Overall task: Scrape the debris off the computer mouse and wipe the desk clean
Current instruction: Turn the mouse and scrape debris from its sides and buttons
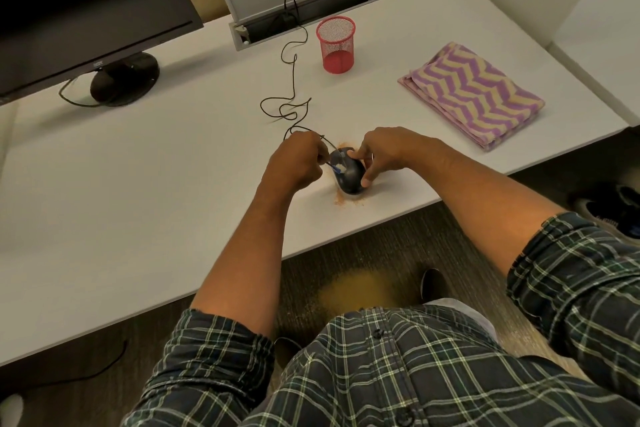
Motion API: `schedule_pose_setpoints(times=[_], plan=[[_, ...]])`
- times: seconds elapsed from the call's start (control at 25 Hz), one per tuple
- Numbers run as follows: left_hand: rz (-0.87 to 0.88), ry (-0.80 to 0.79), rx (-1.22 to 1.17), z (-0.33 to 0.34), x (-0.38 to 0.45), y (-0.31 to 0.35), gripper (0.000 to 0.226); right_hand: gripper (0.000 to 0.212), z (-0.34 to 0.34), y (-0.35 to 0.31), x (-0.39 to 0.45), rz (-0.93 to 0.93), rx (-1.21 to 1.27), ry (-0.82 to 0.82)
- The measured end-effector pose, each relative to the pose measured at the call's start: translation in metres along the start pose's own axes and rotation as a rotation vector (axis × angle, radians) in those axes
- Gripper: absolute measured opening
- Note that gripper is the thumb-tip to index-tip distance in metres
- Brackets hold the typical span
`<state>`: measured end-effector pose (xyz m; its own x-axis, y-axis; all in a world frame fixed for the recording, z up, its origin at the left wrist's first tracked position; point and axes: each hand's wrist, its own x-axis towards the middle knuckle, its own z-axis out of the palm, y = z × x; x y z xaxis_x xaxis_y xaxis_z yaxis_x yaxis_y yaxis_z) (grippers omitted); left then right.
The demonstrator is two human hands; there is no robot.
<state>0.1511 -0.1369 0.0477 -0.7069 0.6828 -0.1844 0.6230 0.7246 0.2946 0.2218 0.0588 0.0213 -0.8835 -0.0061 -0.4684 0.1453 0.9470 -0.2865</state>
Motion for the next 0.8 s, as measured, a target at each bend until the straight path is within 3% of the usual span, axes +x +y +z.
schedule_pose_setpoints(times=[0.12,0.28,0.44,0.68,0.8], plan=[[0.006,0.081,0.047,0.003,-0.001,0.004,0.030,0.076,-0.001,0.000,0.001,0.005,-0.012,0.000],[-0.003,-0.013,0.031,0.002,0.001,0.000,0.032,0.075,-0.001,-0.001,0.000,0.006,-0.009,-0.005],[0.015,0.082,0.093,0.003,0.001,0.002,0.032,0.075,-0.002,-0.003,-0.003,-0.014,-0.020,-0.006],[-0.003,-0.086,0.002,-0.010,0.006,0.002,0.032,0.071,-0.002,-0.003,-0.005,-0.014,-0.016,-0.003],[0.003,-0.015,0.039,-0.014,0.009,0.008,0.034,0.073,-0.002,-0.004,-0.004,-0.011,-0.020,0.003]])
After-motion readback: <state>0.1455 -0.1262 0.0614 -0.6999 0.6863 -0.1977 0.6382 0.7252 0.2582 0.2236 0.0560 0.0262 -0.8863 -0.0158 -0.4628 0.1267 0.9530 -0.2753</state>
